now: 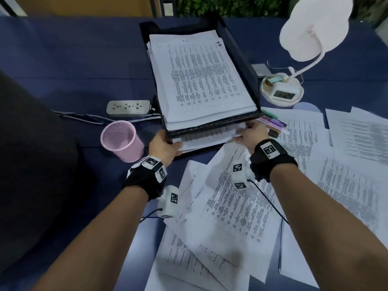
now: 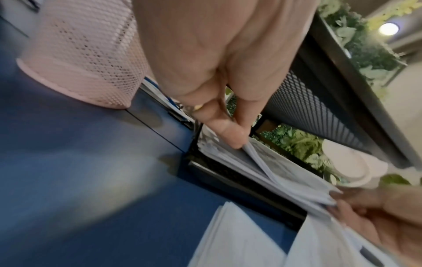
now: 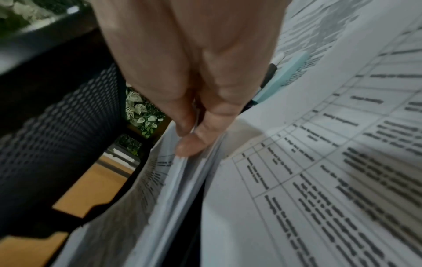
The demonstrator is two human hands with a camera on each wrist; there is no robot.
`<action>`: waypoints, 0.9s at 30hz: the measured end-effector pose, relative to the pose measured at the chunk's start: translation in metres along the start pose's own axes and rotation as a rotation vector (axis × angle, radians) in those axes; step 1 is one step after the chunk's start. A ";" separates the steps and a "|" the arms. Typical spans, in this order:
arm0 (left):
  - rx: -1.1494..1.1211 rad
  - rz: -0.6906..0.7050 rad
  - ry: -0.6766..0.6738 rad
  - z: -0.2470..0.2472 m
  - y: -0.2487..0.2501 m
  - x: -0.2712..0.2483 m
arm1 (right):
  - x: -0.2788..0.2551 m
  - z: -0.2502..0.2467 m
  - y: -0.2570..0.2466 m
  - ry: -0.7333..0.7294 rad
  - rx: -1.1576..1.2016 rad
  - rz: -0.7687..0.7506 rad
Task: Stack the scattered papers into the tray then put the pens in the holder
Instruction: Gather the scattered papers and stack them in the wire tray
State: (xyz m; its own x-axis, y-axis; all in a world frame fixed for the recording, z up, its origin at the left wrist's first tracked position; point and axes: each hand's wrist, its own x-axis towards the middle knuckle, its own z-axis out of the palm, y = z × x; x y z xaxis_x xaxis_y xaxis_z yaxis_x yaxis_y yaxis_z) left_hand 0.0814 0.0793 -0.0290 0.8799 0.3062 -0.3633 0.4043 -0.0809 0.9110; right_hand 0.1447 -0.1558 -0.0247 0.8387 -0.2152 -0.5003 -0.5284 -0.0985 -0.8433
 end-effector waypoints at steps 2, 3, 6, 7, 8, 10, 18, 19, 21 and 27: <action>0.046 0.053 0.039 0.001 -0.001 0.000 | 0.005 0.003 0.000 0.068 -0.025 0.023; 0.107 0.071 0.059 0.000 -0.002 0.001 | 0.008 0.003 0.002 0.096 -0.064 0.013; 0.349 0.113 0.105 -0.003 -0.003 0.002 | 0.014 0.003 0.010 0.181 -0.239 -0.058; 0.487 0.110 0.102 -0.004 -0.005 0.003 | 0.012 0.003 0.010 0.194 -0.254 -0.081; 0.615 0.115 0.091 -0.005 -0.004 0.002 | 0.011 0.003 0.011 0.209 -0.283 -0.118; 0.752 0.116 0.047 -0.008 -0.006 0.003 | 0.005 0.001 0.013 0.222 -0.403 -0.194; 0.738 0.177 -0.018 -0.011 -0.011 -0.019 | -0.030 -0.022 0.037 0.248 -0.394 -0.164; 0.720 0.186 -0.013 -0.010 -0.011 -0.024 | -0.035 -0.026 0.042 0.258 -0.384 -0.145; 0.721 0.205 -0.012 -0.006 -0.013 -0.037 | -0.046 -0.034 0.052 0.278 -0.389 -0.126; 0.933 0.249 -0.228 0.019 -0.037 -0.067 | -0.082 -0.064 0.086 0.358 -0.562 -0.068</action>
State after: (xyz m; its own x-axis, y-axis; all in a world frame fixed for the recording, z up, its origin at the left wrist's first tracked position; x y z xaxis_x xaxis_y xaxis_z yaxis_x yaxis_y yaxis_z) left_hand 0.0127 0.0438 -0.0425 0.9537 -0.0024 -0.3006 0.1501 -0.8626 0.4830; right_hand 0.0219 -0.2088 -0.0436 0.8283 -0.4899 -0.2720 -0.5454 -0.5933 -0.5921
